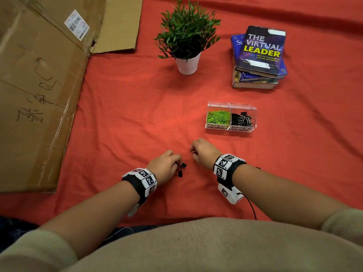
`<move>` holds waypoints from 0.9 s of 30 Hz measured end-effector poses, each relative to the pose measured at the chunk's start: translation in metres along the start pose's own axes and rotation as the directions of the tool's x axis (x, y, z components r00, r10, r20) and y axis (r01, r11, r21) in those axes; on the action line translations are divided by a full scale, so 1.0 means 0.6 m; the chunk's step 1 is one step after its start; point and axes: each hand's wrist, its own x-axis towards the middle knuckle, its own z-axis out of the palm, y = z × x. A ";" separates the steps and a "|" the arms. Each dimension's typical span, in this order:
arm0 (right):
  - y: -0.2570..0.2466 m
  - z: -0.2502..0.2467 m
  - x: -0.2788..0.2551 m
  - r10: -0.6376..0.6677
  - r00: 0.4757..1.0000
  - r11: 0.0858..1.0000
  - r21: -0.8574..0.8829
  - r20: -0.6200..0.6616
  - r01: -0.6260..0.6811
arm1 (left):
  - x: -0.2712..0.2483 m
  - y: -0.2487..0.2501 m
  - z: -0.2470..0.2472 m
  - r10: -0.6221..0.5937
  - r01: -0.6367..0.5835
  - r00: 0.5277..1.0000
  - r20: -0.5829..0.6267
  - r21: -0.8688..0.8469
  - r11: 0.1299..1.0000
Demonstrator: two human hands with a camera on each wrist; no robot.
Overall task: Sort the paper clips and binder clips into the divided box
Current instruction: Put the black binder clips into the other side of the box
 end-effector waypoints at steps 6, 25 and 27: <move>-0.017 -0.018 0.004 0.073 0.997 0.918 0.393 -0.025 -0.057 | -0.006 0.001 0.019 0.048 -0.047 0.999 0.007 -0.013 0.999; -0.015 0.016 -0.029 -0.070 0.991 0.978 0.204 0.116 0.045 | 0.017 0.014 -0.018 -0.041 0.009 0.989 -0.142 -0.219 0.976; 0.002 -0.001 -0.035 0.012 0.995 0.959 0.280 0.095 -0.038 | 0.037 0.032 -0.038 -0.063 0.019 0.983 -0.174 -0.246 0.969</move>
